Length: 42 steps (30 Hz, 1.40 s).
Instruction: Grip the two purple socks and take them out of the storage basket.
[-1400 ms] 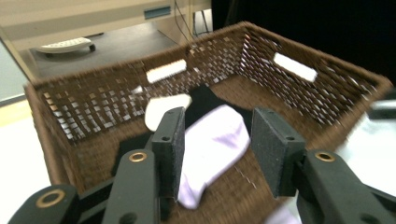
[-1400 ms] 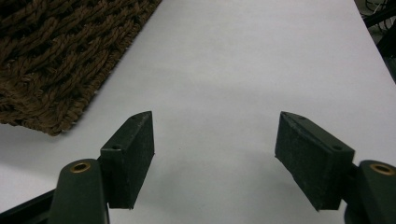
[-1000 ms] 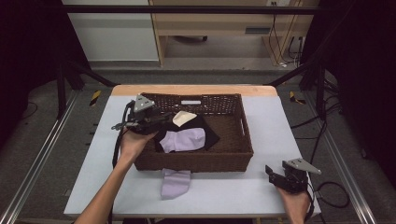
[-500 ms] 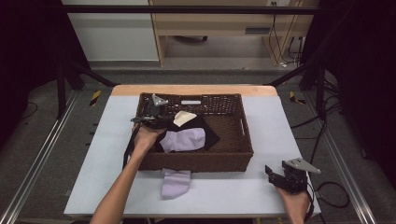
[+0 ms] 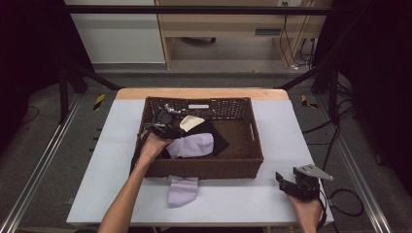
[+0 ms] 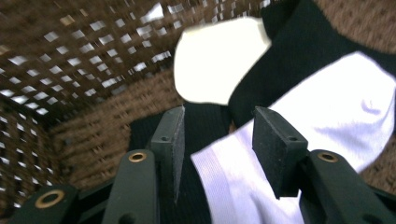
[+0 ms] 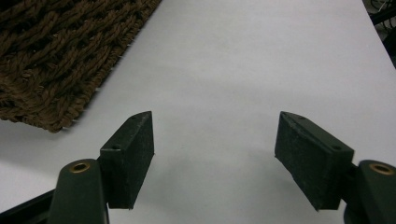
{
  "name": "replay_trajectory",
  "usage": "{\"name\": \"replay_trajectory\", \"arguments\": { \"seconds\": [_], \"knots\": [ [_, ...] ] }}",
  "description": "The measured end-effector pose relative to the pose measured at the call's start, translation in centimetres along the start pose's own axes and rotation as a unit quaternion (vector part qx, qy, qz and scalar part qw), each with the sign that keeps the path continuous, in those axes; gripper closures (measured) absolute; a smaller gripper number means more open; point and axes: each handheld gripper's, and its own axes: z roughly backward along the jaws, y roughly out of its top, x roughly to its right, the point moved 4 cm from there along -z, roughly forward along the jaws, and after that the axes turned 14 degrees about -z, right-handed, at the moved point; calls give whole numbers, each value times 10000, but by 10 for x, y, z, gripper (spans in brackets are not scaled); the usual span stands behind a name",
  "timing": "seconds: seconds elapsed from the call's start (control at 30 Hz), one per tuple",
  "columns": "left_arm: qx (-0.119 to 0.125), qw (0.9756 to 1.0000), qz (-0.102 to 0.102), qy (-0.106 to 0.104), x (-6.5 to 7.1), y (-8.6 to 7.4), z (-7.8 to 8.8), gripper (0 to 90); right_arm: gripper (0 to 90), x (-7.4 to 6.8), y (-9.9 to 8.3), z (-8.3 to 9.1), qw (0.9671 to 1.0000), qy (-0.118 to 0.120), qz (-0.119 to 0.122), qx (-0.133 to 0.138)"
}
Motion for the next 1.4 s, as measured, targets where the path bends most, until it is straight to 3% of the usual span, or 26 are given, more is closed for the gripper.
{"name": "replay_trajectory", "arguments": {
  "seconds": [0.1, 0.23, 0.4, 0.6, 0.67, 0.77, 0.9, 0.93, 1.0, 1.03, 1.13, 1.17, 1.2, 1.23, 1.27, 1.3, 1.33, 1.37, 1.4],
  "knots": [
    [-285, 9995, -129, 45, 3, -2, -5, 518, 285, 0, 0, -1, 10000, -15, -5, -32],
    [-421, 9990, -154, 39, 4, -3, -7, 511, 284, 0, 0, -1, 10000, -32, -8, -37],
    [-634, 9978, -121, -156, 6, -6, -13, 489, 284, 0, 0, -1, 10000, -19, -13, -26],
    [-1065, 9937, -133, -317, 8, -11, -21, 473, 284, 0, 0, -1, 10000, -23, -6, -35],
    [-1332, 9901, -110, -426, 9, -15, -25, 509, 284, 0, 0, -1, 10000, -20, -8, -35],
    [-1452, 9880, -24, -531, 10, -16, -28, 557, 284, 1, 0, -1, 10000, -24, 6, -20],
    [-1439, 9875, 108, -640, 9, -17, -27, 676, 284, 0, 0, -1, 10000, -25, 4, -28],
    [-1402, 9874, 200, -703, 9, -17, -27, 676, 284, 0, 0, -1, 10000, -26, 5, -29],
    [-1387, 9864, 283, -838, 8, -17, -26, 785, 284, 0, 0, -1, 10000, -28, -1, -25],
    [-1379, 9861, 293, -877, 9, -17, -26, 785, 284, 0, 0, -1, 10000, -28, -1, -25],
    [-1230, 9880, 277, -896, 8, -15, -23, 814, 284, 0, 0, -1, 10000, -29, 7, -24],
    [-1095, 9894, 308, -903, 8, -14, -21, 816, 284, 0, 0, -1, 10000, -17, -17, -35],
    [-738, 9925, 373, -902, 6, -12, -15, 817, 284, 0, 0, 0, 10000, -11, -7, -27],
    [-738, 9925, 373, -902, 6, -12, -15, 817, 284, 0, 0, 0, 10000, -11, -7, -27],
    [-555, 9937, 408, -885, 5, -10, -12, 817, 284, 0, 0, 0, 10000, -10, -6, -29],
    [-364, 9949, 436, -837, 5, -9, -9, 817, 284, 0, 0, 0, 10000, -10, -6, -29],
    [31, 9962, 460, -742, 3, -7, -2, 817, 283, 0, -1, 0, 10000, -14, 0, -33],
    [31, 9962, 460, -742, 3, -7, -2, 817, 283, 0, -1, 0, 10000, -17, 4, -30],
    [391, 9957, 521, -659, 1, -4, 5, 816, 283, 0, -1, 0, 10000, -12, 9, -34]
  ]
}}
